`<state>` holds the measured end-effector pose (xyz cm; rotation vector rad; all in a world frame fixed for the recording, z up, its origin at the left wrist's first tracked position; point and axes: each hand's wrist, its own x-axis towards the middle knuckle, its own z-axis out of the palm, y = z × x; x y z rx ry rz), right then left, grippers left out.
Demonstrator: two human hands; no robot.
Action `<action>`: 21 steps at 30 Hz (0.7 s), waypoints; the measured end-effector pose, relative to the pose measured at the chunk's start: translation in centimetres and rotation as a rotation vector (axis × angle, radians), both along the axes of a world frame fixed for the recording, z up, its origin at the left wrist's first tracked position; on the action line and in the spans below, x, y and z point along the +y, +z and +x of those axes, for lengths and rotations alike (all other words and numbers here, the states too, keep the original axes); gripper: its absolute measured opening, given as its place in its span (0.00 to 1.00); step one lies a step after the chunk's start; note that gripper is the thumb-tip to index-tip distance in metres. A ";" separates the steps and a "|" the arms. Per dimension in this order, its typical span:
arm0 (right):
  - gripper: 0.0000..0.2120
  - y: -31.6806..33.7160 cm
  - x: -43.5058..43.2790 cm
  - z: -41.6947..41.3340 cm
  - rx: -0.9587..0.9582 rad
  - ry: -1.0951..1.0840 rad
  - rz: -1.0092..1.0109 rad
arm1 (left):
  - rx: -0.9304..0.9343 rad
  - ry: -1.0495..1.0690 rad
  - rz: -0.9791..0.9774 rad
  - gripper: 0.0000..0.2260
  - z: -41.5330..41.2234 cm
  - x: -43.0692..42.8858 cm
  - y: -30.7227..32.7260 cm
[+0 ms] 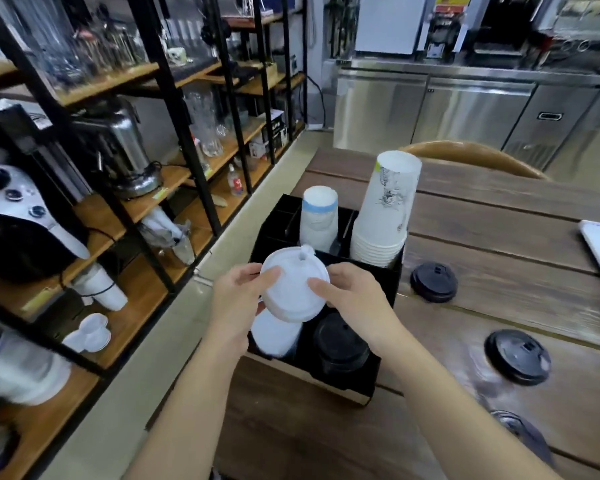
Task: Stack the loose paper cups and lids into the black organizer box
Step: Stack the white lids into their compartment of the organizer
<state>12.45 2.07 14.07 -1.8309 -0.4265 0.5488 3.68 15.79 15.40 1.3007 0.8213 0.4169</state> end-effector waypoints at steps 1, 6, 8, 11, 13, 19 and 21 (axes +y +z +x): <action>0.14 -0.3 0.9 -0.2 0.001 0.005 -0.037 | 0.018 -0.001 0.004 0.12 -0.1 1.0 -0.5; 0.15 -2.4 4.3 -0.8 -0.048 0.015 -0.245 | 0.090 -0.053 0.022 0.08 -0.4 4.4 -3.7; 0.17 -3.2 5.3 -0.9 -0.095 0.001 -0.355 | 0.106 -0.072 0.024 0.03 -0.4 5.1 -4.9; 0.17 -4.1 6.2 -0.8 -0.153 -0.052 -0.462 | 0.145 -0.118 0.032 0.03 0.1 5.7 -6.3; 0.17 -4.7 6.5 -0.6 -0.193 -0.083 -0.514 | 0.164 -0.150 0.021 0.04 0.4 5.8 -6.9; 0.18 -5.4 6.6 -0.2 -0.253 -0.061 -0.620 | 0.193 -0.188 0.006 0.03 0.6 6.4 -7.7; 0.18 -5.4 6.5 -0.1 -0.226 -0.044 -0.612 | 0.192 -0.193 0.003 0.04 0.4 6.6 -7.8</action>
